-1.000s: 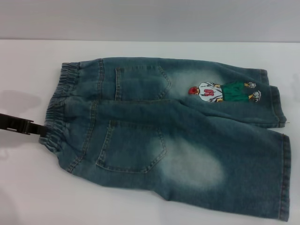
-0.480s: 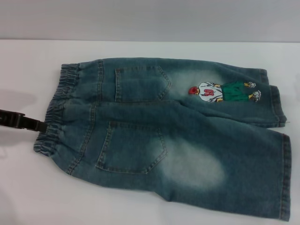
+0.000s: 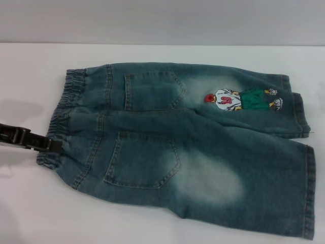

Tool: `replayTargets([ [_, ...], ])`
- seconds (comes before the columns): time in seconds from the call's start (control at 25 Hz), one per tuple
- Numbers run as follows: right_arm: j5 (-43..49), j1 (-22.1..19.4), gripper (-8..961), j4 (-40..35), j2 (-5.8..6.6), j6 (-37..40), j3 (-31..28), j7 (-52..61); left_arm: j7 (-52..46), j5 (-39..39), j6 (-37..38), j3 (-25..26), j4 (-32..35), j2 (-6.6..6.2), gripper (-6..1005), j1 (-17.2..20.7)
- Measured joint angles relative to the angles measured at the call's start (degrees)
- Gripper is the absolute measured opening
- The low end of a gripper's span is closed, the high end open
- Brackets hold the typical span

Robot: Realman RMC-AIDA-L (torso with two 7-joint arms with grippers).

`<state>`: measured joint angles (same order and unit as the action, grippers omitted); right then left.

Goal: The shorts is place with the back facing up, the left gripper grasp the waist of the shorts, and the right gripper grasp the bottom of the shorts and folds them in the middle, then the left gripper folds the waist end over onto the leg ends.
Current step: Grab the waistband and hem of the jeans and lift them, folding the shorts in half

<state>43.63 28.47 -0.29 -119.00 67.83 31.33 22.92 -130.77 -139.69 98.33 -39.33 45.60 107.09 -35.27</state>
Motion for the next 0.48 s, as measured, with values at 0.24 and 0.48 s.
replayTargets([
  [0.24, 0.16, -0.01, 517, 0.15, 0.01, 0.01, 0.15, -0.03, -1.97, -0.1, 1.02, 0.17, -0.11, 0.02, 535, 0.48],
  [0.48, 0.21, -0.34, 516, 0.37, -0.09, 0.27, 0.21, -0.05, -3.55, -0.26, -0.78, -0.29, -0.49, 0.57, 699, 0.66],
])
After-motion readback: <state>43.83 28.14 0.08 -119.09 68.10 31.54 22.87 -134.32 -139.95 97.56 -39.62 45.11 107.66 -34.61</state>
